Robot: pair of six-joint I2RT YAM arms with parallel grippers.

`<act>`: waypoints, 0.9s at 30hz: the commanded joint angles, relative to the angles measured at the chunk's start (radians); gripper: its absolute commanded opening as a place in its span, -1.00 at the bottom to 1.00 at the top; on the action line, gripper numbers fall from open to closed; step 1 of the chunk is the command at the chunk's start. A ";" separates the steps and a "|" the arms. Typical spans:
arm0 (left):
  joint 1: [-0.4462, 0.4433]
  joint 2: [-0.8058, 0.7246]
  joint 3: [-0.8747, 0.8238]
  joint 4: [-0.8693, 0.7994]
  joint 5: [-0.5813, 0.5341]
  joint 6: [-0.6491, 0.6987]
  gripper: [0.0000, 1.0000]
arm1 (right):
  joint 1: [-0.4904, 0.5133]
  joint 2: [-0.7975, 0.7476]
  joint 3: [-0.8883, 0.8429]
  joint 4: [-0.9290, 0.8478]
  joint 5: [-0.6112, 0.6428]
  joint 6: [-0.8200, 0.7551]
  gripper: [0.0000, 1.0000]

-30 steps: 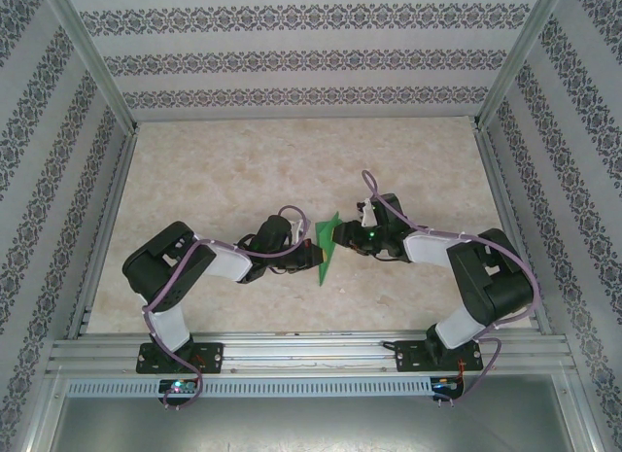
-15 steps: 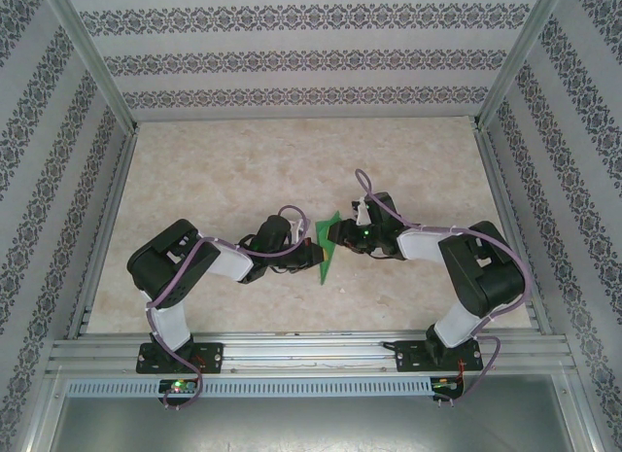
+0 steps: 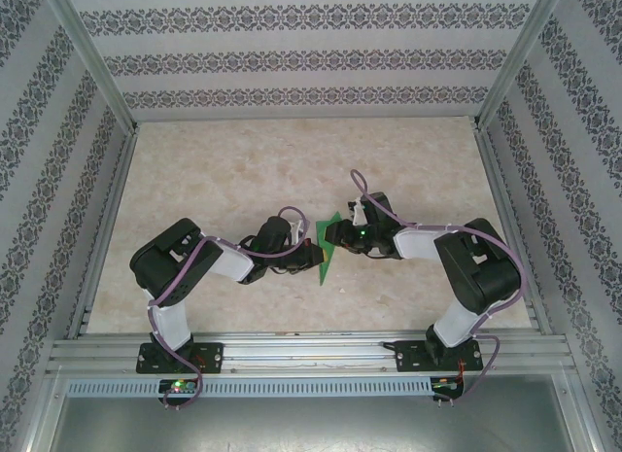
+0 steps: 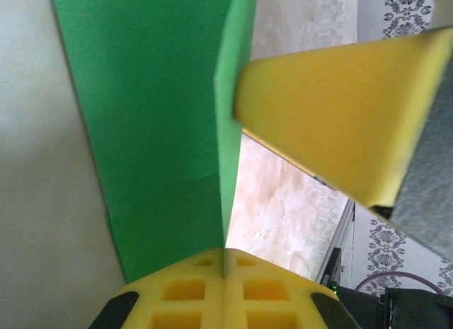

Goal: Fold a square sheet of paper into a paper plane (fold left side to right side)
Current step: Fold the wing for the fifth time at the center of the table.

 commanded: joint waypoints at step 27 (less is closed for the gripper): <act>0.070 -0.023 0.000 -0.023 -0.010 0.007 -0.39 | 0.022 0.065 0.047 -0.114 0.081 -0.014 -0.15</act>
